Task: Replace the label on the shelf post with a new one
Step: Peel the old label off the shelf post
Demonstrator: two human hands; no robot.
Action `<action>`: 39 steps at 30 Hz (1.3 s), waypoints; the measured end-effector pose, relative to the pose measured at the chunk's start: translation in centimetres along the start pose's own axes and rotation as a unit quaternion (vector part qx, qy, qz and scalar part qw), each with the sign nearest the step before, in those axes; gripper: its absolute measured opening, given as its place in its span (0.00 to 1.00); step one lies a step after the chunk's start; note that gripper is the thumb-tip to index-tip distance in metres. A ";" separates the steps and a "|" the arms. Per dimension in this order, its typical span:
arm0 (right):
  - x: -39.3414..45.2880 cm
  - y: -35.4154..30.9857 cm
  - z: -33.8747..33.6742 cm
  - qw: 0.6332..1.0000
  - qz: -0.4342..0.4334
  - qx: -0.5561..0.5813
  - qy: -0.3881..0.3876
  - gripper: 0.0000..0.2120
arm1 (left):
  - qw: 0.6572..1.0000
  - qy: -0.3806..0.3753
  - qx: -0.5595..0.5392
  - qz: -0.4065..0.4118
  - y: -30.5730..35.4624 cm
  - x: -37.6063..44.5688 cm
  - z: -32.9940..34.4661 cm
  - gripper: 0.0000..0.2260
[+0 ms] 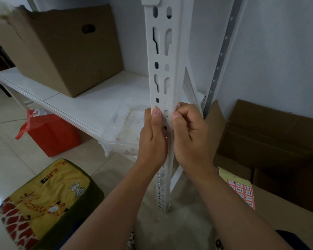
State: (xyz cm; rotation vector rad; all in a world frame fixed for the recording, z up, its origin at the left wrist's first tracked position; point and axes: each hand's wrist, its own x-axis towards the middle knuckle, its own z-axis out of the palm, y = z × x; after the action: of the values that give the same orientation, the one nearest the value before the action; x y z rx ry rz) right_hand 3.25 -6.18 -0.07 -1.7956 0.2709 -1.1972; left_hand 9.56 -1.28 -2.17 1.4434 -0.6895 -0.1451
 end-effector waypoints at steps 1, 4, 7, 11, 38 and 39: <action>0.0 0.0 0.0 1.000 0.000 -0.003 0.000 0.07 | 1.000 0.002 0.003 0.003 0.1 0.0 0.0 0.23; 0.0 -0.1 -0.1 1.000 -0.001 -0.010 -0.001 0.07 | 1.000 0.002 0.003 0.004 0.0 -0.1 0.0 0.23; -0.1 -0.1 -0.1 1.000 0.003 -0.009 0.003 0.07 | 1.000 0.001 -0.002 -0.001 -0.1 -0.1 0.0 0.24; -0.1 -0.2 -0.2 1.000 0.016 0.003 0.003 0.08 | 1.000 0.002 -0.005 -0.002 -0.1 -0.1 0.1 0.24; -0.1 0.2 -0.3 1.000 0.022 0.017 -0.008 0.08 | 1.000 0.010 -0.001 0.009 0.0 0.0 0.0 0.24; -0.1 0.2 -0.3 1.000 0.023 0.016 -0.009 0.08 | 1.000 0.009 -0.001 0.009 0.0 0.0 0.0 0.24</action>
State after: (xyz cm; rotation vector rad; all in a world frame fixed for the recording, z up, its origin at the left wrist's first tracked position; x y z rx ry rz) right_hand 3.02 -6.39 -0.29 -1.7623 0.2799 -1.1471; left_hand 9.50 -1.30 -2.14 1.4348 -0.6867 -0.1188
